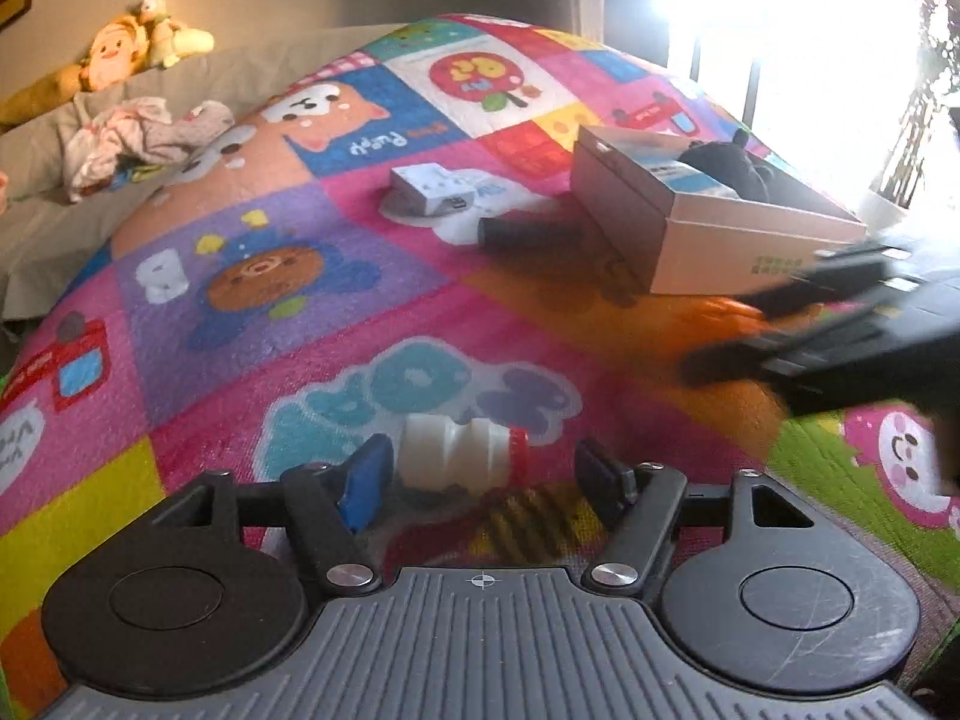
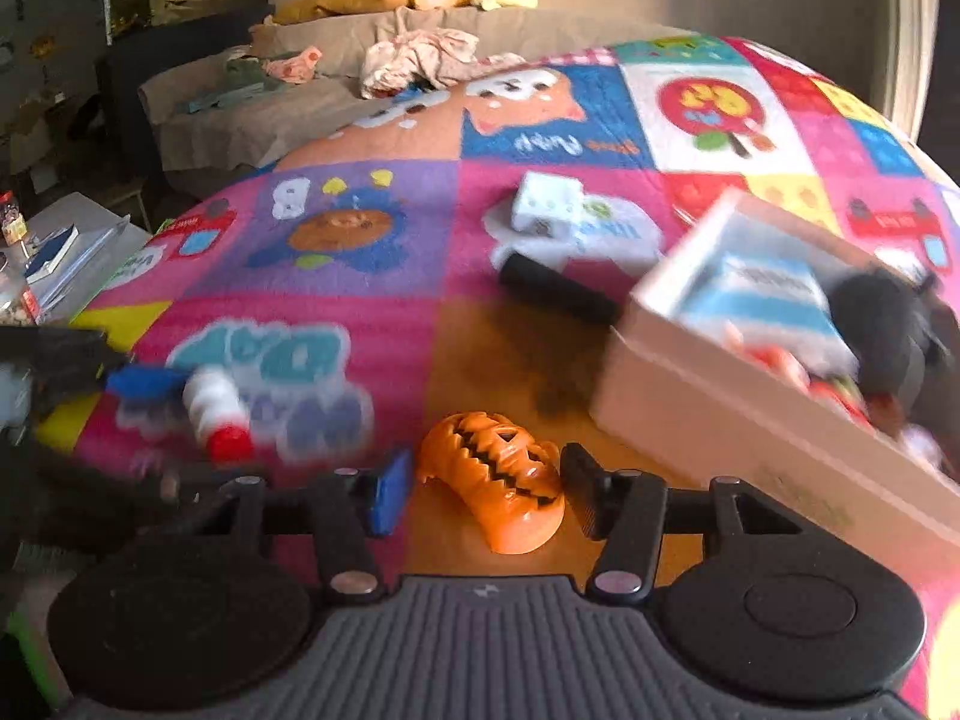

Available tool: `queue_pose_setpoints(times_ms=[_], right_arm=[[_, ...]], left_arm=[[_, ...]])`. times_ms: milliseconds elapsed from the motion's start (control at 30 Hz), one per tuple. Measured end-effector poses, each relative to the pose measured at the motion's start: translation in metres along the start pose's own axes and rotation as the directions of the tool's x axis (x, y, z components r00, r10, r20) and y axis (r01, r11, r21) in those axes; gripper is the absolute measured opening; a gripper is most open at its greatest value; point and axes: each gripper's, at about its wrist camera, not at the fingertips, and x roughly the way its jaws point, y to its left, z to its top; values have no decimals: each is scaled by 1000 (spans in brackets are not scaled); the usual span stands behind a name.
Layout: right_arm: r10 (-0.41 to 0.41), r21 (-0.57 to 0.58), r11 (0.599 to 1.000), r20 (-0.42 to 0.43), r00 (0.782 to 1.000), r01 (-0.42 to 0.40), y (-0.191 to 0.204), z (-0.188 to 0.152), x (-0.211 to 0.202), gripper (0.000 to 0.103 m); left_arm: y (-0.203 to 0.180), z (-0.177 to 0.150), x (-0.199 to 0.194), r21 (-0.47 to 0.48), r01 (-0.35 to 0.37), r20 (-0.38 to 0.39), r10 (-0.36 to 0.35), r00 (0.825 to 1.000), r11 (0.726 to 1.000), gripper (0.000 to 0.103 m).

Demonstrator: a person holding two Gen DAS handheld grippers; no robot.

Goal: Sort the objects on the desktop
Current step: 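Grasp the orange pumpkin toy with the right tool while the left tool carries the bottle to the box, then drop the orange pumpkin toy into the white box with the right tool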

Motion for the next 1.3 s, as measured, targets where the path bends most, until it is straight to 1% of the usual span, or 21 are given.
queue_pose_setpoints(times_ms=[67, 133, 167, 200, 233, 367, 433, 500, 533, 600, 667, 700, 767, 833, 867, 900, 967, 1067, 1167, 1233, 1300], right_arm=[[-12, -2, 1000, -21, 1000, 12, -9, -15, -18, 53], [-28, 2, 1000, -40, 999, 28, -16, -28, -34, 53], [-35, 7, 999, -50, 998, 36, -19, -35, -41, 53], [-44, 14, 999, -60, 997, 45, -23, -42, -48, 53], [-54, 21, 998, -68, 996, 55, -27, -49, -54, 53], [-89, 78, 992, -83, 993, 95, -43, -69, -72, 53], [-115, 103, 987, -60, 992, 121, -50, -73, -82, 53], [-142, 130, 981, -10, 990, 142, -59, -69, -96, 53], [-159, 145, 977, 32, 987, 153, -64, -64, -106, 53], [-200, 169, 970, 132, 971, 177, -76, -51, -130, 53], [-247, 192, 960, 239, 939, 203, -88, -34, -153, 53], [-265, 202, 956, 275, 924, 214, -94, -26, -161, 53], [-304, 228, 944, 325, 896, 238, -106, -12, -170, 53], [-324, 249, 937, 351, 879, 246, -117, -2, -171, 53], [-326, 254, 936, 360, 874, 245, -121, 2, -170, 53], [-329, 259, 935, 366, 871, 244, -124, 5, -168, 53], [-338, 274, 930, 369, 866, 247, -130, 10, -164, 53], [-336, 288, 928, 364, 868, 239, -137, 10, -158, 53], [-319, 300, 928, 330, 888, 222, -144, 8, -145, 52], [-299, 319, 926, 301, 905, 200, -150, 11, -132, 46], [-272, 349, 922, 283, 920, 166, -159, 18, -118, 46]], left_arm=[[-2, 1, 2, 13, -2, -2, 2, 1000, 1000, 72], [-5, 3, 3, 35, -2, -7, 2, 1000, 999, 67], [-7, 4, 4, 49, -1, -9, 1, 1000, 999, 62], [-11, 4, 3, 62, 1, -9, 0, 1000, 998, 54], [-13, 4, 3, 74, 4, -9, -3, 1000, 997, 49], [-29, 8, -2, 125, 31, -2, -31, 1000, 992, 48], [-39, 18, -8, 143, 60, 28, -64, 998, 988, 48], [-54, 37, -18, 184, 79, 96, -98, 991, 980, 48], [-61, 47, -23, 207, 81, 133, -110, 985, 975, 48], [-77, 73, -30, 265, 79, 215, -139, 967, 961, 48], [-93, 96, -28, 313, 65, 277, -157, 948, 947, 48], [-100, 106, -24, 332, 59, 302, -166, 939, 941, 48], [-114, 127, -9, 357, 55, 330, -181, 927, 933, 48], [-124, 144, 7, 354, 69, 345, -199, 917, 933, 50], [-127, 152, 18, 350, 72, 348, -201, 916, 934, 53], [-129, 157, 29, 349, 71, 330, -194, 924, 934, 62], [-126, 159, 45, 315, 78, 275, -170, 946, 946, 66], [-111, 132, 49, 272, 143, 202, -201, 959, 952, 84], [-93, 102, 53, 219, 144, 128, -174, 976, 965, 86], [-83, 88, 54, 164, 152, 82, -167, 983, 975, 88], [-72, 75, 55, 116, 158, 49, -164, 985, 981, 92]])
